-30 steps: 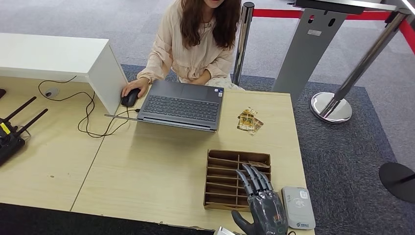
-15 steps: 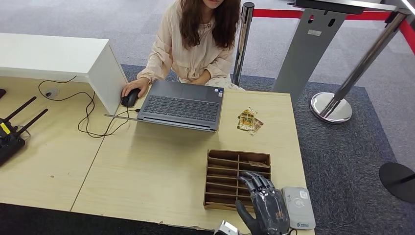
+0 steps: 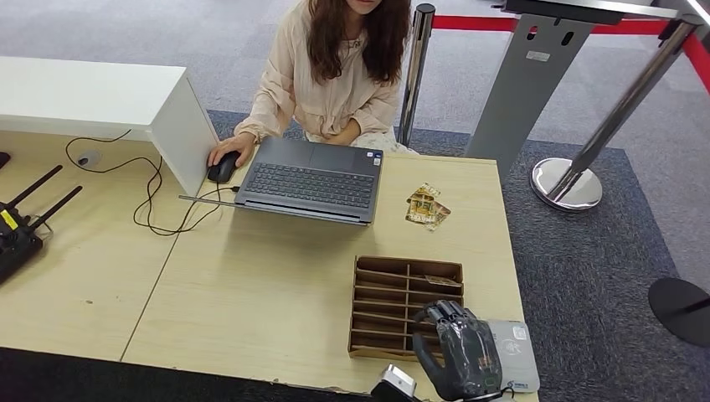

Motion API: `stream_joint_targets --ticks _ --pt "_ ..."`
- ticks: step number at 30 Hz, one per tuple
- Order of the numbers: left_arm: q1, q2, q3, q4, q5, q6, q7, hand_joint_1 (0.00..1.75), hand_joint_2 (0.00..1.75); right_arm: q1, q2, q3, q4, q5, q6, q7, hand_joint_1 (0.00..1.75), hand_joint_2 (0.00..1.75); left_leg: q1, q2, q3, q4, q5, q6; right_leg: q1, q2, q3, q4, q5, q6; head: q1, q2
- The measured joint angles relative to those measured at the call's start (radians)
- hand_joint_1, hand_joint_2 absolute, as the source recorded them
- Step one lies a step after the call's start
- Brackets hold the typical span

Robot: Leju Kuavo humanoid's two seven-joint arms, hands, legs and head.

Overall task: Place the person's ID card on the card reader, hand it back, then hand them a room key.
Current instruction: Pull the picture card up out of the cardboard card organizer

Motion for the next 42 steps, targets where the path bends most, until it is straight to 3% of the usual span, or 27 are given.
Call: stream_joint_targets --ticks 42 --pt "0.000 0.000 0.000 0.000 0.003 0.000 0.001 0.00 0.00 0.008 0.011 -0.028 0.071 -0.069 0.006 0.000 1.11 1.75 0.000 0.000 0.000 0.000 0.000 0.000 0.000 0.000 0.000 0.000 0.000 0.000 0.000 0.000"
